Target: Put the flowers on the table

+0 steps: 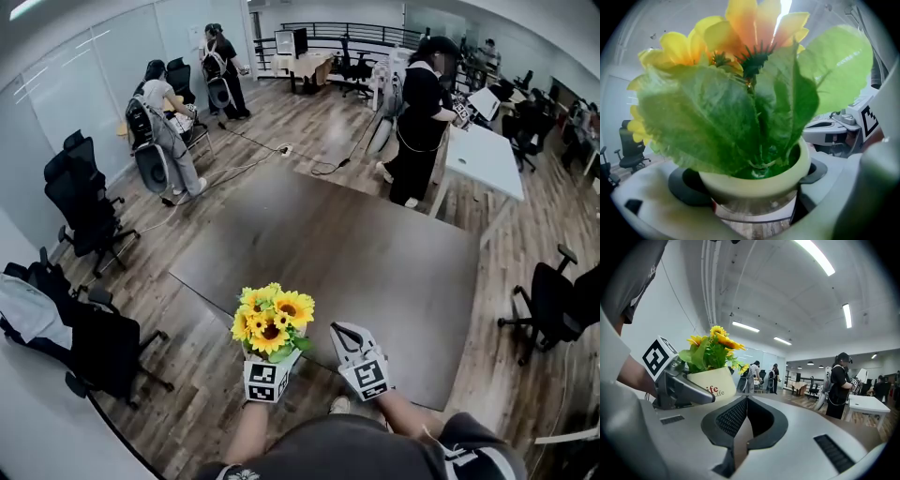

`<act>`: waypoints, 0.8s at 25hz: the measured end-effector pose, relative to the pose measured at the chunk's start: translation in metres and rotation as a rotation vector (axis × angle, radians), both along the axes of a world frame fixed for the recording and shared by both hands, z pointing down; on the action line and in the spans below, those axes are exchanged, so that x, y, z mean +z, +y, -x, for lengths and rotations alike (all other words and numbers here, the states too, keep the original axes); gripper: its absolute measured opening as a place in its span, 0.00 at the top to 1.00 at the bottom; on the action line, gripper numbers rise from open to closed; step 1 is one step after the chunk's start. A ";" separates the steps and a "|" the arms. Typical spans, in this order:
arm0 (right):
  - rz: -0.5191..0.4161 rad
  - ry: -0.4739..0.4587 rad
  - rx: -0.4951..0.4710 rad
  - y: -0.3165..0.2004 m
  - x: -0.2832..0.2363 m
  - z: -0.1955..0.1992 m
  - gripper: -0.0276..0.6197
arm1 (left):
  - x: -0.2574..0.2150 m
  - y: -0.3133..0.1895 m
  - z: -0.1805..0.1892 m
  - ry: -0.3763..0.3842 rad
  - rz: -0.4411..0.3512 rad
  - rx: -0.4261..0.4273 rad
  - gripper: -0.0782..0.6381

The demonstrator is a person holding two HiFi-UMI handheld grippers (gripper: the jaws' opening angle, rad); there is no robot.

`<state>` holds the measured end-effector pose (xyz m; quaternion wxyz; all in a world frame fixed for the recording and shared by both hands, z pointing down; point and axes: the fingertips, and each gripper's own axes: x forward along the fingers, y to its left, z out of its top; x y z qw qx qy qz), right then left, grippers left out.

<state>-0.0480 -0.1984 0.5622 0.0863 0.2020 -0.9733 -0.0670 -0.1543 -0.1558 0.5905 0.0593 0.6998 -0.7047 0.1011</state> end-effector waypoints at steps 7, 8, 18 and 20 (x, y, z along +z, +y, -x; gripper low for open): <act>-0.012 0.001 0.044 -0.068 0.006 -0.018 0.92 | 0.011 -0.064 -0.010 0.003 0.024 0.034 0.13; -0.012 0.000 0.048 -0.075 0.005 -0.018 0.92 | 0.013 -0.071 -0.011 0.010 0.028 0.041 0.13; 0.014 0.023 0.107 -0.110 0.013 0.008 0.92 | 0.020 -0.131 0.015 0.010 0.052 0.150 0.13; 0.029 0.022 0.159 -0.126 0.012 0.012 0.92 | 0.023 -0.148 0.023 -0.003 0.059 0.184 0.13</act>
